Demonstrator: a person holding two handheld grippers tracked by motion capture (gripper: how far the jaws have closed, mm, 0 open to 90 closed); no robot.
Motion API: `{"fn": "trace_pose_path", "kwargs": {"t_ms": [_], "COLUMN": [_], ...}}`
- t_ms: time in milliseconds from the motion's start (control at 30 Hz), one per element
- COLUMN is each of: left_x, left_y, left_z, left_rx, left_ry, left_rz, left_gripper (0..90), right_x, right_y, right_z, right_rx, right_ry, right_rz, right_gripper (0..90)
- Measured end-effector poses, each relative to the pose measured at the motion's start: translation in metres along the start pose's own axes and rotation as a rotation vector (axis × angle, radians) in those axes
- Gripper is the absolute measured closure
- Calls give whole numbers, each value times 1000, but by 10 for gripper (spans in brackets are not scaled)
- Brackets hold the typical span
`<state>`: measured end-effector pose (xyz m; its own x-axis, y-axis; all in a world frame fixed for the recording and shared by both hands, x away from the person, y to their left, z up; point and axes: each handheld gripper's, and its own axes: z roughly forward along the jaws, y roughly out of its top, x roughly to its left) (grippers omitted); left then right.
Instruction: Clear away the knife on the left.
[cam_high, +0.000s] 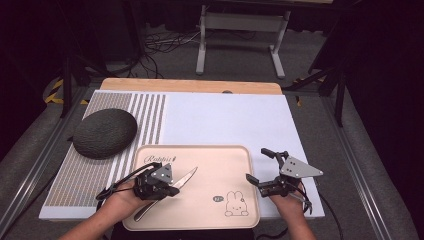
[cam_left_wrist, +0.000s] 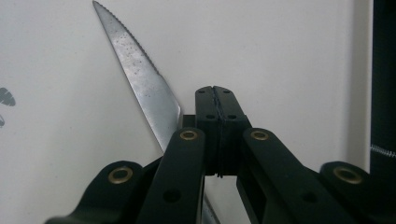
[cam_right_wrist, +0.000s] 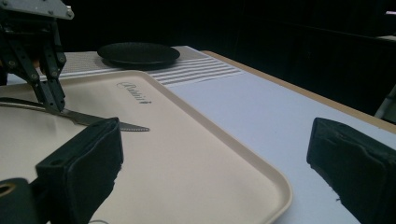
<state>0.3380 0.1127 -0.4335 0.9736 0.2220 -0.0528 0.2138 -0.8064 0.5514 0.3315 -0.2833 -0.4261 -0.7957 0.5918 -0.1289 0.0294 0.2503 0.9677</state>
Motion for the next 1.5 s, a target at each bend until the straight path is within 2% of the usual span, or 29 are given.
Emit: {"fn": "trace_pose_path", "kwargs": {"t_ms": [133, 200, 433, 633, 1167, 1500], "left_x": [2, 1, 3, 5, 10, 16], "left_y": [0, 0, -2, -2, -5, -12], "left_z": [4, 6, 8, 8, 5, -1], "left_rx": [23, 35, 73, 75, 80, 87], "left_ry": [-13, -8, -5, -9, 13, 45], "left_rz": [-10, 1, -5, -11, -51, -90], "left_gripper": [899, 899, 899, 899, 899, 899], "right_x": [0, 0, 0, 0, 0, 0], "right_y": [0, 0, 0, 0, -1, -1], "right_z": [0, 0, 0, 0, 1, 1], "right_rx": [0, -1, -1, 0, 4, 5], "right_ry": [-1, 1, 0, 0, 1, 1], "right_rz": [0, 0, 1, 2, 0, -1], "right_gripper": [42, 42, 42, 42, 42, 42]}}
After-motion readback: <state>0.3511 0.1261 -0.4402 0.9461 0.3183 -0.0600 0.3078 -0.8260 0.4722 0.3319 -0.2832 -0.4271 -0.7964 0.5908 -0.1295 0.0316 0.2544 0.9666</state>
